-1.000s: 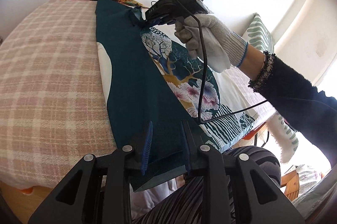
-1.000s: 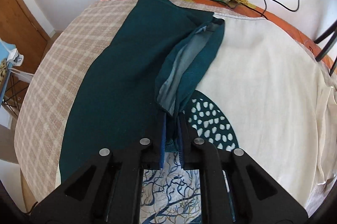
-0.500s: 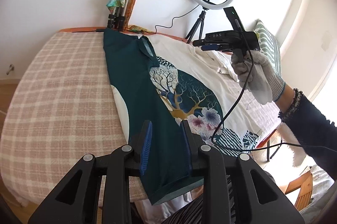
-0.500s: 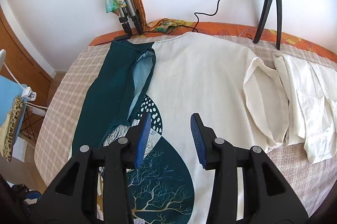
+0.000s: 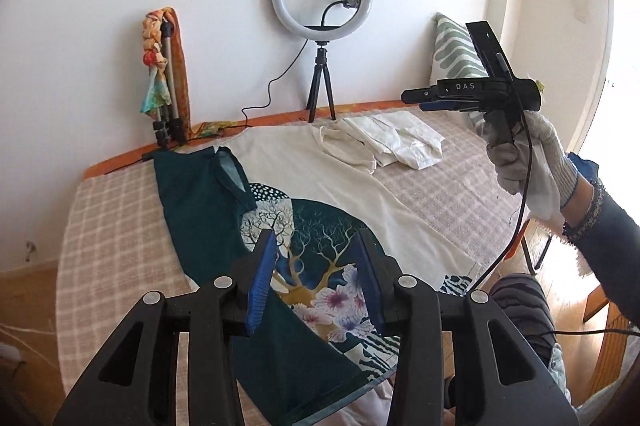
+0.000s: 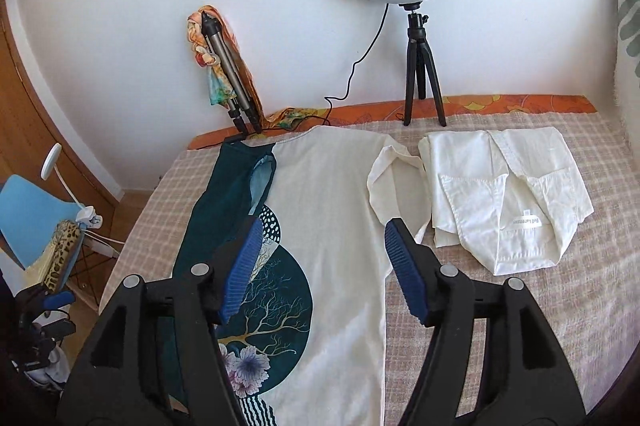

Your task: Fold small clothes

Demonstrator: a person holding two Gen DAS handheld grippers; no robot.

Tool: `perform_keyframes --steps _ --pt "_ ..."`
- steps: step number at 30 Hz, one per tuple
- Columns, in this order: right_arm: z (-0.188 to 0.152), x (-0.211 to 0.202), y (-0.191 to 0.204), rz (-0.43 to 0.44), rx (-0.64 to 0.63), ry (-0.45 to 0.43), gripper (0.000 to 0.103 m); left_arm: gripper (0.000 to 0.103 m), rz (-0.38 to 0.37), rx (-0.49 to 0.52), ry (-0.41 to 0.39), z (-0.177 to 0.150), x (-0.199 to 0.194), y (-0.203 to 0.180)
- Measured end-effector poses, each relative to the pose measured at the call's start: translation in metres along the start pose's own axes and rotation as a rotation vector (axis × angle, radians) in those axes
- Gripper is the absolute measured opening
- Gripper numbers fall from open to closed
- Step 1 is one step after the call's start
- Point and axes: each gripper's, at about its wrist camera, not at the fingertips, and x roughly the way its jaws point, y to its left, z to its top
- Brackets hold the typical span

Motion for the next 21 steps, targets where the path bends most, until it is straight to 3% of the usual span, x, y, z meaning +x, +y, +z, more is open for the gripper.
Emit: perform_keyframes --steps 7,16,18,21 --pt "-0.030 -0.037 -0.054 -0.032 0.069 -0.001 0.067 0.038 -0.148 0.082 0.054 -0.021 0.055 -0.063" --pt "-0.045 -0.075 -0.124 -0.033 0.147 -0.004 0.067 0.038 -0.264 0.217 0.178 -0.061 0.134 -0.162" --pt "-0.045 -0.076 -0.135 -0.032 0.154 -0.001 0.067 0.052 -0.270 0.247 0.198 -0.067 0.146 -0.180" --pt "-0.043 -0.068 -0.148 0.009 0.168 0.012 0.067 0.054 -0.263 0.273 0.216 -0.073 0.160 -0.199"
